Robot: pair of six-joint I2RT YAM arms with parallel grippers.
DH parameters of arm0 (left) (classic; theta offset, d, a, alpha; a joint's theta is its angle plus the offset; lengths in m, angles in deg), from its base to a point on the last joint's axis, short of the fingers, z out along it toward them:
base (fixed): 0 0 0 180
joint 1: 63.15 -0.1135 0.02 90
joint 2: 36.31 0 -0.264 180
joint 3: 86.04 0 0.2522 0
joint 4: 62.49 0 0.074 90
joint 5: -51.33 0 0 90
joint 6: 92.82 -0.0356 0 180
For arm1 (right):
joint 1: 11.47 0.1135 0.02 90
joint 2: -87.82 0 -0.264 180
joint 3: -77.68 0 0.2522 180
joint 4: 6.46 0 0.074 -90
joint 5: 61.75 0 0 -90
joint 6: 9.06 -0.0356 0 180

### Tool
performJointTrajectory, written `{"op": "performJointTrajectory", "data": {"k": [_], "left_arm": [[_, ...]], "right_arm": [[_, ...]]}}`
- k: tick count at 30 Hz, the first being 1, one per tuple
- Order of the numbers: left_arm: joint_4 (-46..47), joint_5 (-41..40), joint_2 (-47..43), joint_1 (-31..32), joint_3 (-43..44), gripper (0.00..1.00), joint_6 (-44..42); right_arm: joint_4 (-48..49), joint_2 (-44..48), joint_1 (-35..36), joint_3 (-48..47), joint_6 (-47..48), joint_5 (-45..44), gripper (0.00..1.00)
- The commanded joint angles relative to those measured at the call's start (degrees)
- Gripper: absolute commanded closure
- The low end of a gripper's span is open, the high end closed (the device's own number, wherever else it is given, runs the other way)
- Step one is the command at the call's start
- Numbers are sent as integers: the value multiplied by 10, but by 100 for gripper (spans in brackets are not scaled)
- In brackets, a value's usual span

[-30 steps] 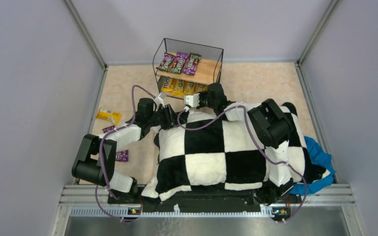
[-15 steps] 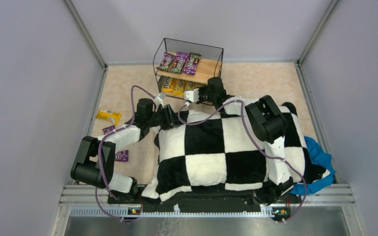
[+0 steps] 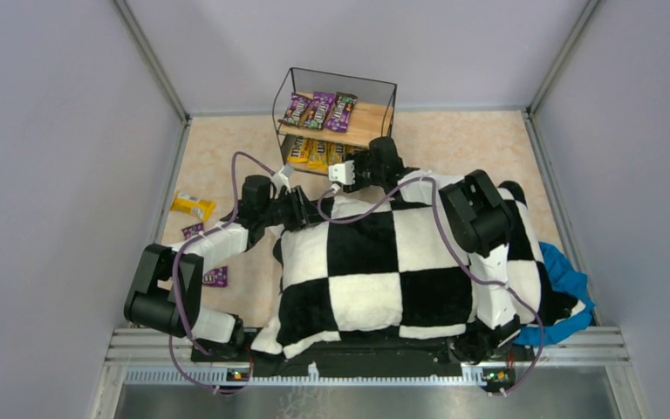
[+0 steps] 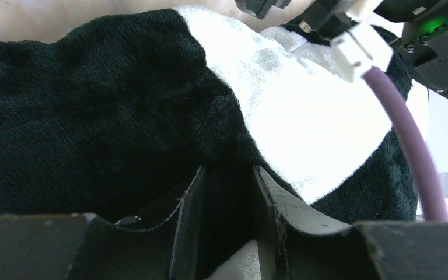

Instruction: Place and organize the candy bags onto the shelf

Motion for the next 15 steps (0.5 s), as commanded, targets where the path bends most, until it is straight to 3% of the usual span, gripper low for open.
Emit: {"op": "performJointTrajectory", "data": {"k": [1,7,9,15], "left_arm": [[-78,18,-1,10,1,56,-26],[-111,3,-19,9,21,52,-45],[-121,1,-24,9,27,51,-49],[-170,-22,-44,7,60,47,-71]], "right_arm": [[14,68,-3,24,-52,31,38],[43,147,21,83,-130,34,20],[42,174,38,104,-150,34,2],[74,233,80,161,-255,-18,1]]}}
